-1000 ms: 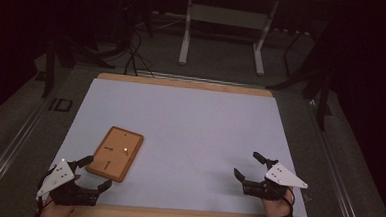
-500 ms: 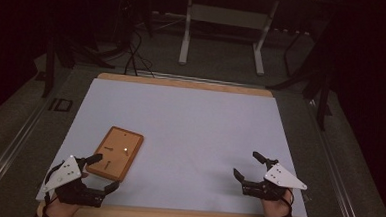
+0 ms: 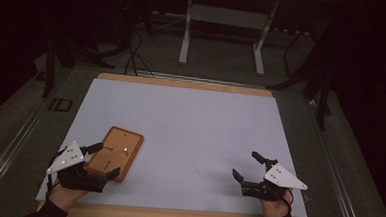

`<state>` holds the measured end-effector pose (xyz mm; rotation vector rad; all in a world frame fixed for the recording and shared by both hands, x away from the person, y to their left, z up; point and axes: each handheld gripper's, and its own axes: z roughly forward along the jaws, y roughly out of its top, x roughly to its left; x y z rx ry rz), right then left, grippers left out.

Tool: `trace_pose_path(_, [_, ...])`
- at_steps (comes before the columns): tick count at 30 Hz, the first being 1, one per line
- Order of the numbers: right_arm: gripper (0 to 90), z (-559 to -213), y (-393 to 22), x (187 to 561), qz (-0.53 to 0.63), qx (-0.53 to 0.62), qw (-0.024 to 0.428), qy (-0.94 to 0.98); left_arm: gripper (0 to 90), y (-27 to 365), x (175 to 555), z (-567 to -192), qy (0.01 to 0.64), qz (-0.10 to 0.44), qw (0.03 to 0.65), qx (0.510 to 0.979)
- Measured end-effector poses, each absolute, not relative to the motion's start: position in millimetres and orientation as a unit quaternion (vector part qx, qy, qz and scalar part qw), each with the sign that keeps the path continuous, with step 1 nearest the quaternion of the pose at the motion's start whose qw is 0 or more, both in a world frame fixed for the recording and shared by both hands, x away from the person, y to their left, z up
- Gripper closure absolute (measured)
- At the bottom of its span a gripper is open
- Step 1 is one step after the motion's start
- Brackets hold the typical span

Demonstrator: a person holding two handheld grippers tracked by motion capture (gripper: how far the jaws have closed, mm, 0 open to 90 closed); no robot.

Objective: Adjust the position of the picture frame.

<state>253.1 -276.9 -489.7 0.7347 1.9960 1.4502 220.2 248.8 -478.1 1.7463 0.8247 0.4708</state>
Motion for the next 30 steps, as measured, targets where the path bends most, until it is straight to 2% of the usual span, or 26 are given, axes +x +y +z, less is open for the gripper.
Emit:
trace_pose_path(8, [12.0, -489.1, -276.1, 251.4, 0.547, 0.269, 0.278, 0.742, 0.0, 251.3, 242.9, -477.0, 0.357, 0.207, 0.523, 0.746])
trace_pose_path(14, [12.0, -490.6, -277.8, 253.4, 0.549, 0.275, 0.269, 0.742, 6.0, 252.8, 258.2, -488.8, 0.364, 0.209, 0.495, 0.761])
trace_pose_path(18, [12.0, -491.5, -276.7, 253.0, 0.549, 0.274, 0.263, 0.745, 15.1, 248.1, 267.5, -502.6, 0.368, 0.193, 0.472, 0.777])
trace_pose_path(21, [12.0, -492.2, -275.9, 253.6, 0.547, 0.272, 0.261, 0.747, 27.4, 241.2, 271.4, -508.0, 0.367, 0.196, 0.454, 0.788])
trace_pose_path(23, [12.0, -492.3, -275.8, 254.0, 0.549, 0.272, 0.258, 0.747, 29.2, 239.5, 275.9, -512.9, 0.372, 0.185, 0.448, 0.792])
trace_pose_path(24, [12.0, -492.4, -275.8, 253.8, 0.547, 0.272, 0.259, 0.748, 34.3, 239.1, 278.0, -515.2, 0.372, 0.179, 0.445, 0.795])
trace_pose_path(28, [12.1, -492.8, -276.5, 254.2, 0.546, 0.274, 0.257, 0.749, 44.9, 235.8, 283.7, -522.2, 0.379, 0.167, 0.431, 0.802])
trace_pose_path(30, [12.1, -493.2, -276.9, 254.7, 0.547, 0.275, 0.256, 0.748, 47.5, 234.3, 285.2, -524.4, 0.379, 0.161, 0.431, 0.803])
